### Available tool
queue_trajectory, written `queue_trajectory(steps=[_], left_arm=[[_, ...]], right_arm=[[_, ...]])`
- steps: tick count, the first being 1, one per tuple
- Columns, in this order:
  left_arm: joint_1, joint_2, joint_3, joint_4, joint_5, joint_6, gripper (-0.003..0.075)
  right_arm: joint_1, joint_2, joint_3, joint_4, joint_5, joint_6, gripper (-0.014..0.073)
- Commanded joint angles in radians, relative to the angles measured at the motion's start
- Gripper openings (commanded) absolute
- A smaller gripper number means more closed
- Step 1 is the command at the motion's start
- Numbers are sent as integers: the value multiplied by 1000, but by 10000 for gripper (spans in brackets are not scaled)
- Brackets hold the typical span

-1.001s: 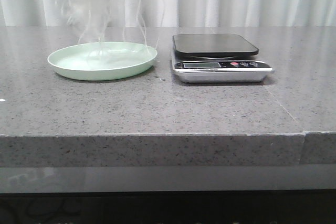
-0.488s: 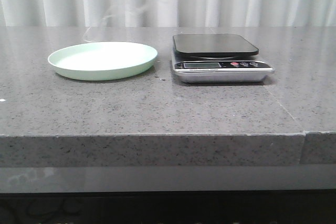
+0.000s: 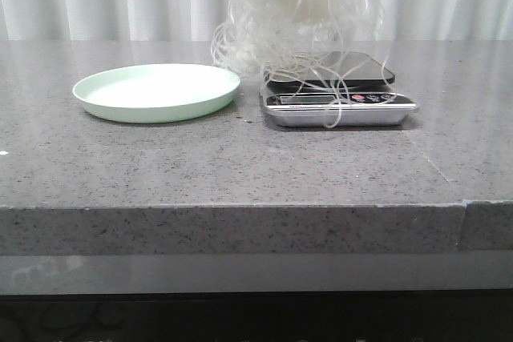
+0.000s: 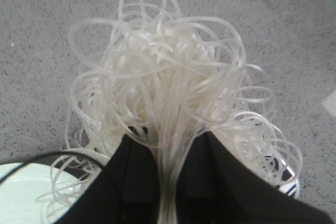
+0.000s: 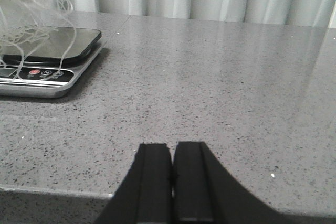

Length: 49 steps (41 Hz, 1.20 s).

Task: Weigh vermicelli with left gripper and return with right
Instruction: 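Lower the vermicelli onto the scale top and open the left gripper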

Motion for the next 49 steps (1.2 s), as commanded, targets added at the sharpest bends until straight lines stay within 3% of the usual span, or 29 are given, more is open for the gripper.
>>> queue_trajectory(steps=[1, 24, 29, 37, 41, 49], left_arm=[[-18, -40, -33, -22, -64, -12, 138], [-70, 35, -33, 5, -67, -12, 145], [-60, 35, -33, 6, -33, -12, 251], [-57, 33, -35, 6, 0, -12, 552], [-57, 33, -57, 9, 37, -12, 601], [-52, 33, -177, 34, 128, -12, 602]], right_arm=[[-3, -17, -8, -6, -83, -6, 151], [-3, -17, -8, -6, -83, -6, 151], [-3, -17, -8, -6, -83, -6, 151], [-3, -17, -8, -6, -83, -6, 151], [-3, -17, -8, -6, -83, -6, 151], [-3, -17, -8, -6, -83, -6, 151]])
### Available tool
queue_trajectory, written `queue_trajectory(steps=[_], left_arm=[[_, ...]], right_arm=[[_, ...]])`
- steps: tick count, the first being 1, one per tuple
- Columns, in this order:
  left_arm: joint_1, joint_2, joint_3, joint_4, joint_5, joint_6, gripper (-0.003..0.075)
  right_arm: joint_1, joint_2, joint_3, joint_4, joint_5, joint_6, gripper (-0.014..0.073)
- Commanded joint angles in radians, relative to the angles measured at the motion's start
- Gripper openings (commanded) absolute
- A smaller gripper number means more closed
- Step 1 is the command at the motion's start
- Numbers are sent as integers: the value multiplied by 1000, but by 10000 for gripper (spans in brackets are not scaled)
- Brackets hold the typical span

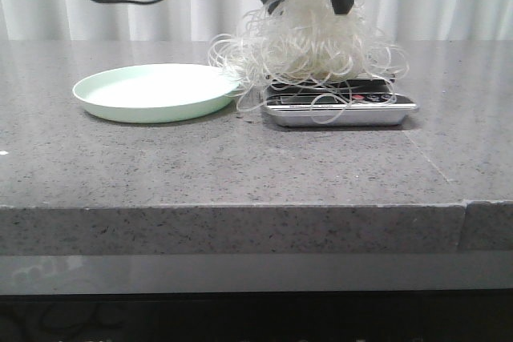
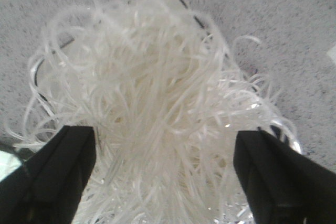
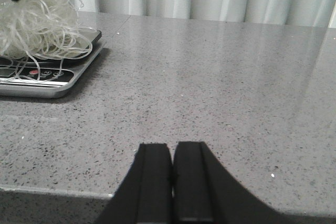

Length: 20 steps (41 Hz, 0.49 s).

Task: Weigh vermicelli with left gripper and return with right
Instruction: 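Lower the vermicelli onto the scale top and open the left gripper, then raise the open left gripper away from the scale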

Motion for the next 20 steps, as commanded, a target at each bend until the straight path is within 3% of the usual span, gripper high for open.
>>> queue_trajectory(steps=[1, 7, 20], left_arm=[[7, -62, -110, 1, 22, -9, 602], [14, -98, -201, 10, 26, -9, 602], [49, -241, -208, 158, 26, -9, 597]], right_arm=[[-3, -17, -8, -6, -83, -6, 151], [-3, -17, -8, -6, -82, -6, 151], [-3, -17, -8, -6, -83, -6, 151]])
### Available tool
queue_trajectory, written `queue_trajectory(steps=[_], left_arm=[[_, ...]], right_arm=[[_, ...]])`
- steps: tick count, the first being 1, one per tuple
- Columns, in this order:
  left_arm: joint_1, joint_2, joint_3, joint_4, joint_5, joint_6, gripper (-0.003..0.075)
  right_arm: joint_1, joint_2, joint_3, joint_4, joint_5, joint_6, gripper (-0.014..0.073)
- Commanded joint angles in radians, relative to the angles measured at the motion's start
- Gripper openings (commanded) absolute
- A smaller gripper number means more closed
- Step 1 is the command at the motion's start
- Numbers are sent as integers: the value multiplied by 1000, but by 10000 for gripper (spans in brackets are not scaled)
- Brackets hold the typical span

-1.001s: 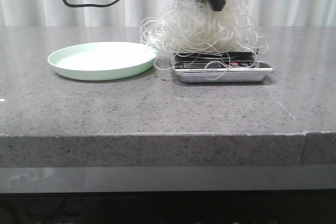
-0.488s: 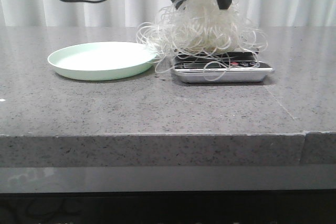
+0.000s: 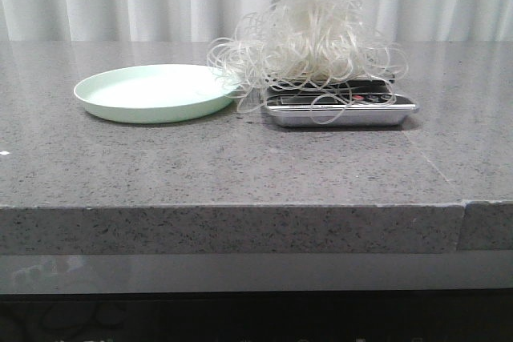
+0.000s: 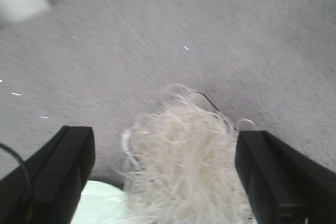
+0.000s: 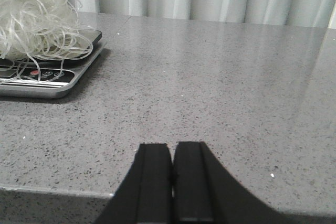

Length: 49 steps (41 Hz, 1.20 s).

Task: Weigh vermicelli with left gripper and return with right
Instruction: 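Raise the open left gripper away from the scale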

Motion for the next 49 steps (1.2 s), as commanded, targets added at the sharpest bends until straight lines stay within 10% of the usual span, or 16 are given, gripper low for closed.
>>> queue_trajectory(steps=[1, 19, 26, 38, 49], left_arm=[[24, -92, -30, 36, -7, -9, 596], [187, -362, 433, 118, -50, 0, 416], [266, -555, 753, 93, -215, -19, 393], [373, -965, 1350, 95, -560, -28, 133], [428, -1282, 1783, 103, -742, -28, 138]], right_arm=[[-3, -17, -8, -6, -83, -6, 151], [-3, -17, -8, -6, -83, -6, 151], [-3, -17, -8, -6, -83, -6, 151], [-3, -17, -8, -6, -85, -6, 151], [-3, -17, -8, -6, -166, -6, 151]])
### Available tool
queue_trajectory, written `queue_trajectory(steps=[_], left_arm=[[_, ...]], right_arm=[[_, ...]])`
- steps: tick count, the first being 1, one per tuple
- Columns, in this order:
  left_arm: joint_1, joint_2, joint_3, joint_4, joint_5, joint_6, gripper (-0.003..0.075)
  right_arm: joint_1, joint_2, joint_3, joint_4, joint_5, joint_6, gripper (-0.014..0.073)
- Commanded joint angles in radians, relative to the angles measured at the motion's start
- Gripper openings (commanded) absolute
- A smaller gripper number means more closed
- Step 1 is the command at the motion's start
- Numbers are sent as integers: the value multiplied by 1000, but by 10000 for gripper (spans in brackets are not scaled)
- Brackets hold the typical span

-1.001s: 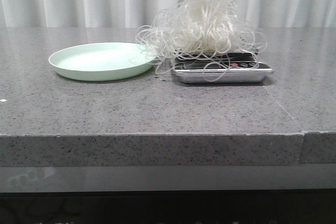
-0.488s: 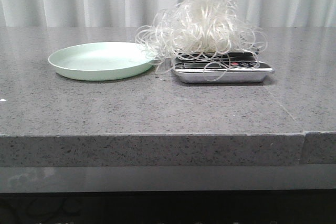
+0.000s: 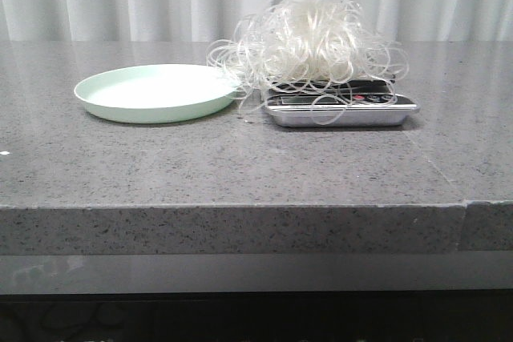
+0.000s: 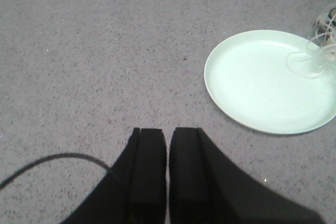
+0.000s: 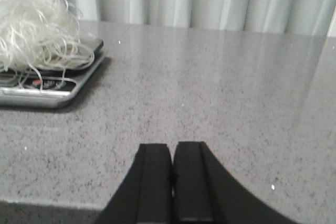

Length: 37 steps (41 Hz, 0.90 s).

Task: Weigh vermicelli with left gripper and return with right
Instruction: 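Raise the open left gripper away from the scale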

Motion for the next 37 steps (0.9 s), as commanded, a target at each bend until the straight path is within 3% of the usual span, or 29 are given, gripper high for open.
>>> queue_trajectory(steps=[1, 4, 13, 18, 28, 37], left_arm=[[11, -112, 100, 13, -140, -14, 138], [11, -194, 190, 48, -164, -14, 138], [11, -383, 350, 63, -207, -14, 138], [11, -444, 392, 67, -212, -14, 138], [11, -461, 402, 67, -210, -14, 138], [11, -461, 402, 70, -210, -14, 138]], right_arm=[[-3, -17, -8, -6, -130, -6, 151], [-3, -17, -9, 29, -158, -6, 151], [-3, -17, -15, 326, -236, -6, 151], [-3, -5, -86, 358, -234, -6, 151], [-3, 243, -444, 356, -87, -6, 151], [-3, 603, -862, 328, 212, -52, 151]])
